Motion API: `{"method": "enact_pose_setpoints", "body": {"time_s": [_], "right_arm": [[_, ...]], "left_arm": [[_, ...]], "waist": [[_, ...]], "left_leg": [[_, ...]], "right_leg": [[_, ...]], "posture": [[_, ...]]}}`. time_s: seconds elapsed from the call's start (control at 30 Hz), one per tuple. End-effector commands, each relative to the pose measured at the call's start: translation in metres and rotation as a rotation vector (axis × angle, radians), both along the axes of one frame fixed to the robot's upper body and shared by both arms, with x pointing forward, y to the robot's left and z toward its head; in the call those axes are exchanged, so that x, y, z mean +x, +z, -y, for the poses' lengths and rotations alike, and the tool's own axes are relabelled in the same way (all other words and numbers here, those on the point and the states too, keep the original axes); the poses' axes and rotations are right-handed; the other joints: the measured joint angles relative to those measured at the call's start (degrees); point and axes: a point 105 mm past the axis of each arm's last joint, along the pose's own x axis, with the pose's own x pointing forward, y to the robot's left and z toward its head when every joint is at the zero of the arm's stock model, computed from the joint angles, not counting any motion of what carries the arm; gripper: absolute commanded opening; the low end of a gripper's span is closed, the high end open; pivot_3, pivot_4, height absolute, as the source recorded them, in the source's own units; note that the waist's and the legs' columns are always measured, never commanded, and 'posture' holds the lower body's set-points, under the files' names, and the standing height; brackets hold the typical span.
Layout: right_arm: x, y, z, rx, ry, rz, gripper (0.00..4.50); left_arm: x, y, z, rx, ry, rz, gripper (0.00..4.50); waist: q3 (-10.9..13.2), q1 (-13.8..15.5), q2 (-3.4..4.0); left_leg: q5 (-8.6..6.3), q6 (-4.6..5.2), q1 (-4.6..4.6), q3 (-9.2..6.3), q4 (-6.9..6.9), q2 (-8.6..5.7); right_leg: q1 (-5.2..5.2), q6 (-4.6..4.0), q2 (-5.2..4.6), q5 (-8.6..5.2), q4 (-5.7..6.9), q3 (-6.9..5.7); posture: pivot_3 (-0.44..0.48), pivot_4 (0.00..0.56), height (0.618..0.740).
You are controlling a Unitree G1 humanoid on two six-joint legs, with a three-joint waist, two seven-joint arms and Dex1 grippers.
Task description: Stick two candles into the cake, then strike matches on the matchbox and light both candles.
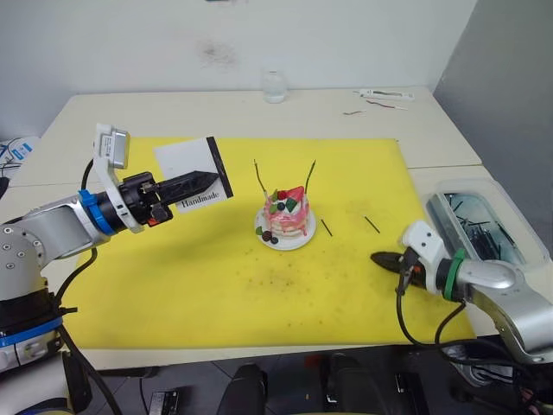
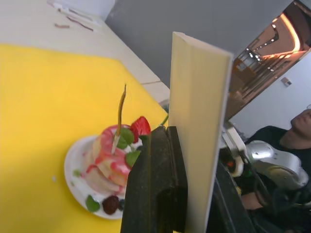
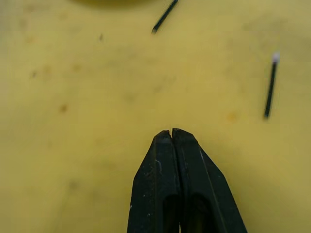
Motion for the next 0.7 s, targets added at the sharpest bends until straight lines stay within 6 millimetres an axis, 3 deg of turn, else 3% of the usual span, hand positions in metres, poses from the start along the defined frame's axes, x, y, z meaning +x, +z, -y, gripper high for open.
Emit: {"method": "enact_pose_setpoints", "body": {"time_s": [0.03,0.17,0.37,0.53,0.7], "right_arm": [[0.005,0.001,0.011,-0.081,-0.033,0.019,0.0],[0.017,0.004,0.021,-0.122,-0.097,0.061,0.0],[0.02,0.007,0.032,-0.185,-0.104,0.095,0.0],[0.019,0.013,0.028,-0.117,-0.107,0.076,0.0],[0.026,0.034,0.017,0.043,-0.112,0.109,0.0]], "left_arm": [[-0.002,0.007,0.005,0.007,-0.005,0.069,0.01],[-0.001,0.007,0.011,-0.002,-0.011,0.1,0.01],[-0.003,0.002,0.013,0.007,-0.013,0.099,0.01],[-0.002,0.001,0.013,-0.002,-0.013,0.1,0.01],[0.002,0.008,0.012,-0.012,0.01,0.15,0.01]], "waist": [[0.0,0.0,-0.03],[0.0,0.0,-0.08],[0.0,0.1,-0.09],[0.0,0.1,-0.1],[0.0,0.1,-0.11]], "left_leg": [[0.0,0.01,0.0,-0.01,0.02,0.0],[0.01,0.02,0.01,-0.02,0.07,0.0],[0.02,0.03,0.01,-0.02,0.12,-0.01],[0.02,0.03,0.01,-0.02,0.12,-0.02],[0.02,0.04,0.01,-0.02,0.12,-0.01]], "right_leg": [[0.02,0.01,0.0,0.0,0.0,-0.01],[0.06,0.07,0.01,0.05,0.02,-0.01],[0.08,0.11,0.01,0.07,0.04,-0.01],[0.08,0.11,0.01,0.07,0.05,0.0],[0.08,0.1,0.02,0.07,0.07,0.0]], "posture": [[0.0,0.15,0.74],[0.0,0.15,0.74],[0.0,0.15,0.74],[0.0,0.15,0.74],[0.0,0.15,0.74]]}}
